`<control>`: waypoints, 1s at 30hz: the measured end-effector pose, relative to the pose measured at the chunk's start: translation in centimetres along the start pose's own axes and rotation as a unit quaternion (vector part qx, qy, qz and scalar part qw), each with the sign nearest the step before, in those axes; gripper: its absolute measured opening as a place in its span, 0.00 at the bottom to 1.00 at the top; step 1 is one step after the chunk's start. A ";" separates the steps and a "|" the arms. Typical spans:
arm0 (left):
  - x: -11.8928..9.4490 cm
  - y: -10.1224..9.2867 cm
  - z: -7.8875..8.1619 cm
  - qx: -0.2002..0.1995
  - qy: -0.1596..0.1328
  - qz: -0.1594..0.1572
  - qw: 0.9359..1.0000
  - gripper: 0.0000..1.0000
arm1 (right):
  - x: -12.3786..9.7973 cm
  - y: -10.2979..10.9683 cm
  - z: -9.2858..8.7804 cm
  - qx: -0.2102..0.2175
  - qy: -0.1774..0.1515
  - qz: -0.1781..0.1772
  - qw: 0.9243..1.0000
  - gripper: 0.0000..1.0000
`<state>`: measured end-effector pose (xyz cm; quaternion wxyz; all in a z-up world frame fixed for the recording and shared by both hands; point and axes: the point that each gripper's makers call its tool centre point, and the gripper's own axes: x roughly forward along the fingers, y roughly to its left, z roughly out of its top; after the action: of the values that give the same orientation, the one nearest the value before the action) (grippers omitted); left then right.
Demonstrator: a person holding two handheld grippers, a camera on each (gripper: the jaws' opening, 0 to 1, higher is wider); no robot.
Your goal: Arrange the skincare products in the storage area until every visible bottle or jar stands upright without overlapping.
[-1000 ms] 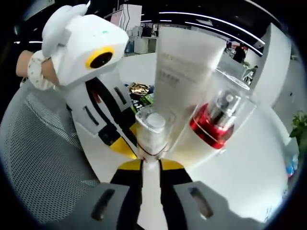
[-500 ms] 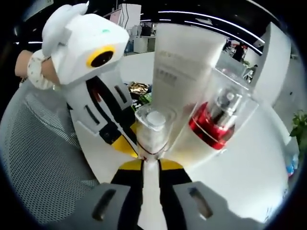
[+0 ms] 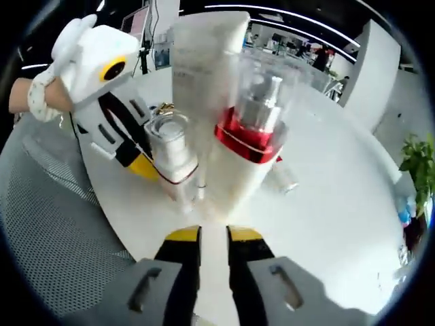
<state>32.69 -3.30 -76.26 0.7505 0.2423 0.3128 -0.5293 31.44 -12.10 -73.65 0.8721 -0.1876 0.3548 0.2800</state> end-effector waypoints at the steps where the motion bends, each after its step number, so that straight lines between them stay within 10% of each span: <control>1: 0.0 0.4 0.2 -0.001 -0.003 0.005 1.000 0.05 | 0.0 -0.2 0.2 0.003 -0.004 -0.001 1.000 0.19; 17: 1.0 0.5 2.3 0.059 -0.033 0.014 0.998 0.15 | 0.7 -0.9 1.0 -0.004 -0.008 0.002 1.000 0.15; 30: 0.7 0.8 2.4 0.034 -0.034 0.016 0.999 0.13 | 0.9 -1.0 1.0 -0.018 -0.006 0.011 1.000 0.14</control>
<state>34.10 -5.18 -75.13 0.7606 0.2546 0.2648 -0.5353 33.13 -12.05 -73.47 0.8675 -0.1975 0.3469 0.2967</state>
